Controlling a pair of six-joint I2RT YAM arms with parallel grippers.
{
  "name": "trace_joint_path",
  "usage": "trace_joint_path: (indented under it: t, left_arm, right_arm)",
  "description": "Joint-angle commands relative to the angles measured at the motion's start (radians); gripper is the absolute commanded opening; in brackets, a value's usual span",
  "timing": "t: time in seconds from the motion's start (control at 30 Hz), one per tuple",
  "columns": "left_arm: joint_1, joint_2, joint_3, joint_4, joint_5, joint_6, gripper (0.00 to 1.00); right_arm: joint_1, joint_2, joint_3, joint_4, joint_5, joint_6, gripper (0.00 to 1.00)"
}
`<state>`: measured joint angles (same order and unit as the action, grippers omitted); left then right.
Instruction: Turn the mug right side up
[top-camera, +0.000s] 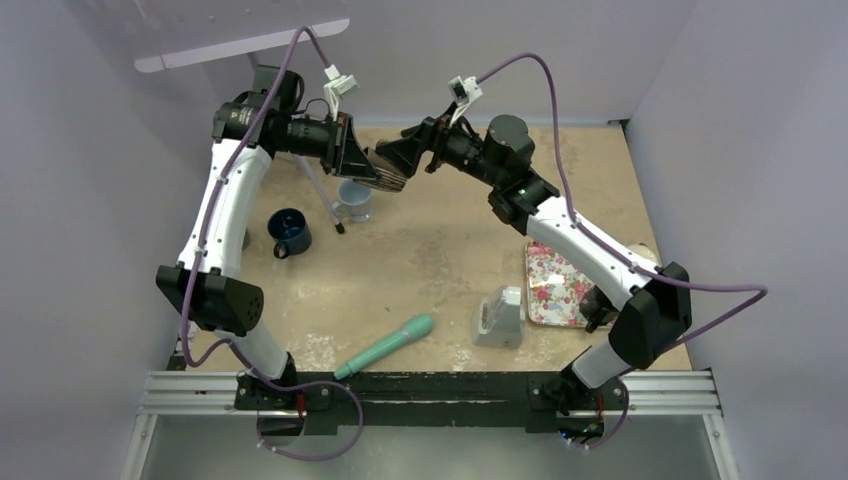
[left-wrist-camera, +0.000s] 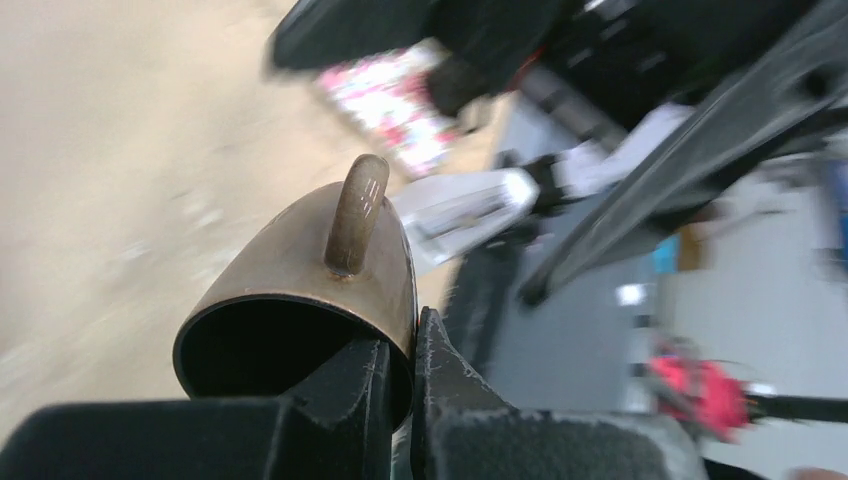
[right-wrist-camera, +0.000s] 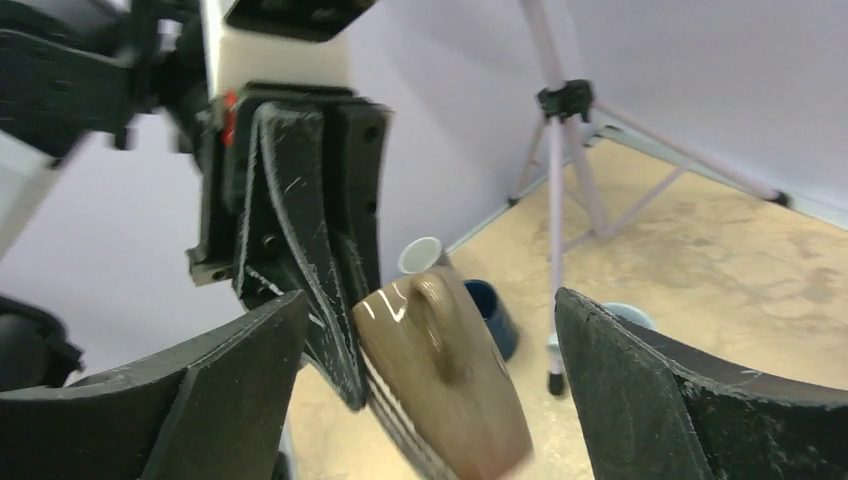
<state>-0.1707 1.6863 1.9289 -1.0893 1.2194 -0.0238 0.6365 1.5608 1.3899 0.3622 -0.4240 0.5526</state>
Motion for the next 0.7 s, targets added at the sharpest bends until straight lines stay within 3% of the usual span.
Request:
trace_joint_path:
  t: [0.0, 0.13, 0.2, 0.3, 0.47, 0.67]
  left_arm:
    - [0.008, -0.018, 0.142, -0.467, -0.518, 0.491, 0.00]
    - [0.014, -0.105, -0.019, -0.550, -0.901, 0.626, 0.00]
    - [0.042, -0.138, -0.149, -0.570, -1.026, 0.656, 0.00]
    - [0.149, -0.169, -0.306, -0.520, -1.099, 0.685, 0.00]
    - [0.317, -0.207, -0.546, -0.293, -1.210, 0.725, 0.00]
    - [0.404, -0.165, -0.715, -0.045, -1.277, 0.726, 0.00]
  right_arm:
    - [-0.004, -0.115, 0.085, -0.195, 0.155, -0.174, 0.99]
    - [-0.004, -0.175, 0.056, -0.274, 0.232, -0.243, 0.99]
    - [-0.004, -0.196, 0.040, -0.308, 0.256, -0.279, 0.99]
    - [-0.004, -0.219, 0.017, -0.342, 0.282, -0.308, 0.99]
    - [-0.004, -0.278, -0.042, -0.314, 0.304, -0.327, 0.99]
    - [-0.004, -0.331, -0.049, -0.318, 0.347, -0.362, 0.99]
